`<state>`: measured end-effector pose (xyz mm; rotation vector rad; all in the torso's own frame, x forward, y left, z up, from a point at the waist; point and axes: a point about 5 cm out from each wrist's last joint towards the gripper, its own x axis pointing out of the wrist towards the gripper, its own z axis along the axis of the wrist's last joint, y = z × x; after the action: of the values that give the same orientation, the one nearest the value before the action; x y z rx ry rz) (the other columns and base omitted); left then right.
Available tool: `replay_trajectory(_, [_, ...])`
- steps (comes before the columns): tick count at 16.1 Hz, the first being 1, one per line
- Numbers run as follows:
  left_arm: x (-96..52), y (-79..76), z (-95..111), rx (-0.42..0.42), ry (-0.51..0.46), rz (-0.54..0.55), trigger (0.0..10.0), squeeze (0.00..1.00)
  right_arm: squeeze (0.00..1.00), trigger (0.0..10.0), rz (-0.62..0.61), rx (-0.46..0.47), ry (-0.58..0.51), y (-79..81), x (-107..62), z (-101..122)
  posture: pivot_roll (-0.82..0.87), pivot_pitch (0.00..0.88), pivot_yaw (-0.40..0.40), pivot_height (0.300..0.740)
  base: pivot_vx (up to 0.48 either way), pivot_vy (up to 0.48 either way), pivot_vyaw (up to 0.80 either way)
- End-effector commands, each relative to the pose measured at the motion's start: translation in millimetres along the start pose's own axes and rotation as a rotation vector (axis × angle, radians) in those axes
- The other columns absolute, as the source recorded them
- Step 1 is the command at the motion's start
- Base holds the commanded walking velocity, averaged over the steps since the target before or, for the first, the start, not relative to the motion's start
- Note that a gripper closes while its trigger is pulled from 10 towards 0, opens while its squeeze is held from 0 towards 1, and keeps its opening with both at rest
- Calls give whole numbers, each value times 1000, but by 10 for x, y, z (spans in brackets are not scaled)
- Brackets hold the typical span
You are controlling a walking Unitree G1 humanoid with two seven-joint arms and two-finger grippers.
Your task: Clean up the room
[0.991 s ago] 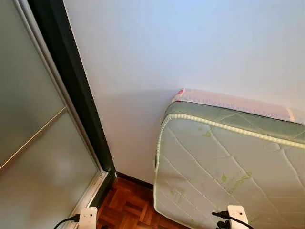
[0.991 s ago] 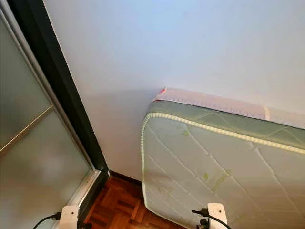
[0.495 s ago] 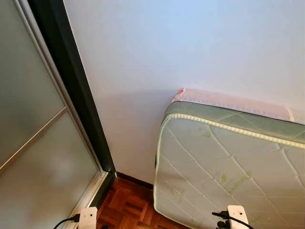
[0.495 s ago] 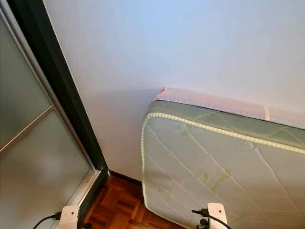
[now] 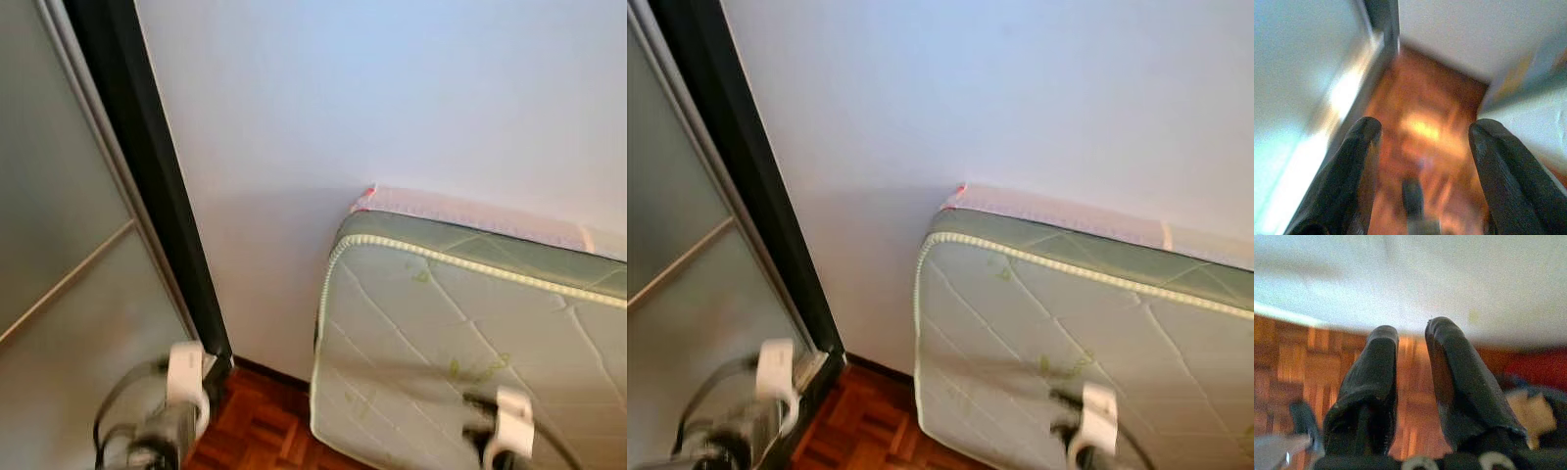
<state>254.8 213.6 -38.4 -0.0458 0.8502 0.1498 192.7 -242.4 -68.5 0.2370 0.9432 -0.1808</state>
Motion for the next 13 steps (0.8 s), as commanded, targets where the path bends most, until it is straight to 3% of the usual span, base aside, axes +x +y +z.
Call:
replay_trajectory(1, [-3, 4, -64, -12, 38, 0, 10000, 0, 0, 10000, 4, 19, -11, 5, 5, 62, 31, 0, -77, 740, 0, 0, 0])
replay_trajectory(13, [0, 9, -23, 26, 38, -13, 10000, 0, 0, 10000, -2, 47, -29, 27, 13, 102, 44, 0, -61, 740, 0, 0, 0])
